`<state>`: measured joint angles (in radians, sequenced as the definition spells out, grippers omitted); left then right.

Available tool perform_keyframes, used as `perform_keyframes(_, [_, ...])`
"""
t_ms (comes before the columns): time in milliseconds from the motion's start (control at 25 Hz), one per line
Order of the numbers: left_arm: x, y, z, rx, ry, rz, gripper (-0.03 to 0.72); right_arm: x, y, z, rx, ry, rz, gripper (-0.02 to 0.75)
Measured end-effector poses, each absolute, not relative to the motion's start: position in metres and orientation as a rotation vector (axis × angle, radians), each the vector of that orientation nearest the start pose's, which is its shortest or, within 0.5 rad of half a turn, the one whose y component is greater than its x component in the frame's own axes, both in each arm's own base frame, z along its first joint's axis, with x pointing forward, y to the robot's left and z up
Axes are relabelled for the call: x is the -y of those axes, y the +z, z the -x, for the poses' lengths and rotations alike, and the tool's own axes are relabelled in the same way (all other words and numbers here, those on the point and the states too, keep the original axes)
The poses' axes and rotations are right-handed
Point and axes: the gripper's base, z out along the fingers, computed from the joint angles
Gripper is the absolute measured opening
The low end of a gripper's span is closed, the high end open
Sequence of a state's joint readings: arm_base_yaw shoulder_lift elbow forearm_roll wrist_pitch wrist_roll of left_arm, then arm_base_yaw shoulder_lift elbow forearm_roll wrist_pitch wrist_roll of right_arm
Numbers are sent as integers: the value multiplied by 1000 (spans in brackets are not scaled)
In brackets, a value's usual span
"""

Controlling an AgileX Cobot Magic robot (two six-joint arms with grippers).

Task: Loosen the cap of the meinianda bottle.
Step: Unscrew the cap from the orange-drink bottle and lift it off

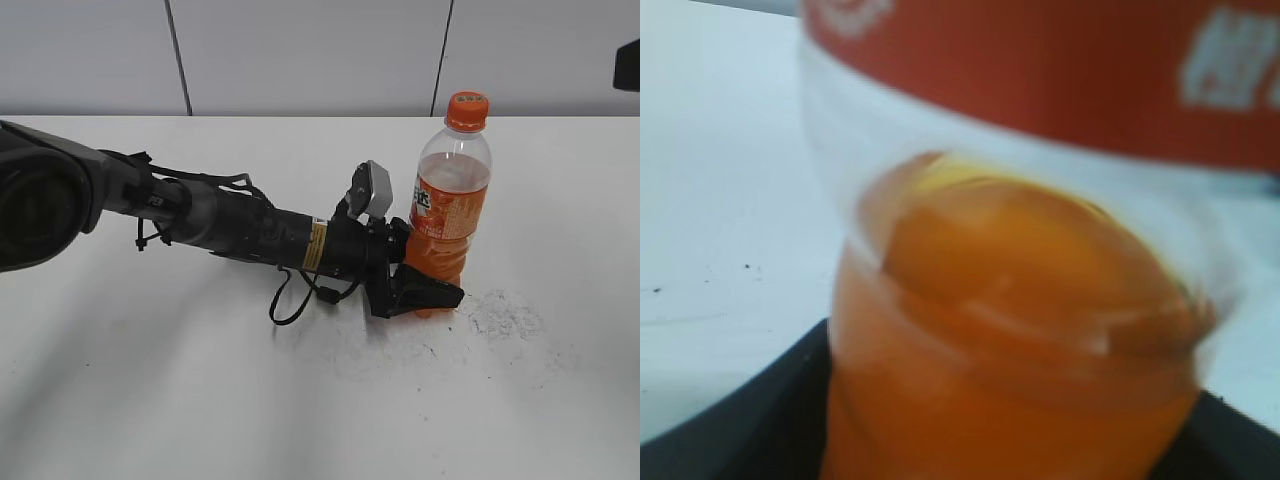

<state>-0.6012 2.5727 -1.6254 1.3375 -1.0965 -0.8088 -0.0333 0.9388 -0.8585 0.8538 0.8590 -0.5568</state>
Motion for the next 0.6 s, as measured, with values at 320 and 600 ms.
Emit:
perform_keyframes(320, [336, 47, -346, -1363, -1287, -1460, 554, -47, 369, -220, -2246, 727, 292, 516])
perform_keyframes(600, [336, 47, -345, -1354, -1294, -1472, 554, -64, 378, -259, -2452, 717, 391, 516])
